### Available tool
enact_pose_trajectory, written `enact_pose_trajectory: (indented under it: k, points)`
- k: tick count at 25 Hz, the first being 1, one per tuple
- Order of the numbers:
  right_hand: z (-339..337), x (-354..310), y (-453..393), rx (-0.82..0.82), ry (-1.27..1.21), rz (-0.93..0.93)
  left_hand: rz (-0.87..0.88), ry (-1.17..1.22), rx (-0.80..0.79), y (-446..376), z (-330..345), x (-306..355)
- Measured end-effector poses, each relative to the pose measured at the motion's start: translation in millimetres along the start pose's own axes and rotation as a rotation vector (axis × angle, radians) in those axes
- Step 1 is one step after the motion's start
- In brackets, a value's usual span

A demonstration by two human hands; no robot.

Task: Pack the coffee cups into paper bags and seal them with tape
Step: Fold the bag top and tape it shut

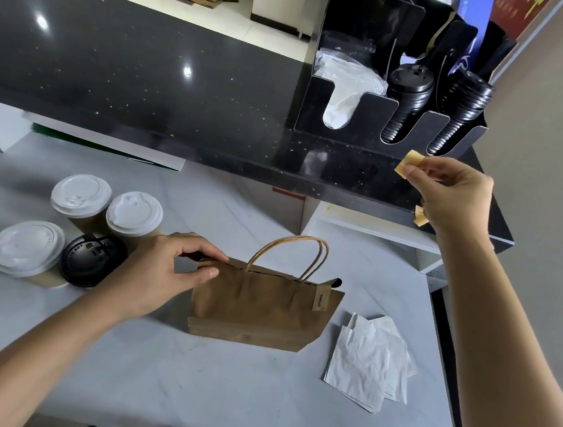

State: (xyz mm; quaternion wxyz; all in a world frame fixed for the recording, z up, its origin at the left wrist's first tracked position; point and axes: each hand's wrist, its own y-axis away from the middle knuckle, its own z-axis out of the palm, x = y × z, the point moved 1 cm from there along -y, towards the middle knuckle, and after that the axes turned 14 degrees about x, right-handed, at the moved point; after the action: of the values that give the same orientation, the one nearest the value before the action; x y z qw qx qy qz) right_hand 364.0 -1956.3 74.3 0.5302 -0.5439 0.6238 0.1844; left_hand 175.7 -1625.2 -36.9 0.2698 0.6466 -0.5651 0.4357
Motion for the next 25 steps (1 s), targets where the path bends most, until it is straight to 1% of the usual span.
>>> enact_pose_trajectory:
  k: [8,12,17,20,25]
  points:
    - [-3,-46,61,-0.090,-0.176,-0.059,0.016,0.057,-0.064,2,-4,0]
    - [-5,-72,98,-0.130,-0.231,-0.101,0.014,0.099,-0.031,0,-5,-3]
    - [-5,-98,149,-0.156,-0.226,-0.175,0.036,0.138,0.022,-1,-2,-7]
    - [5,-102,179,-0.180,-0.227,-0.152,0.039,0.160,0.051,-1,-1,-9]
    - [28,-89,229,-0.181,-0.208,-0.092,0.022,0.199,0.079,0,-2,-12]
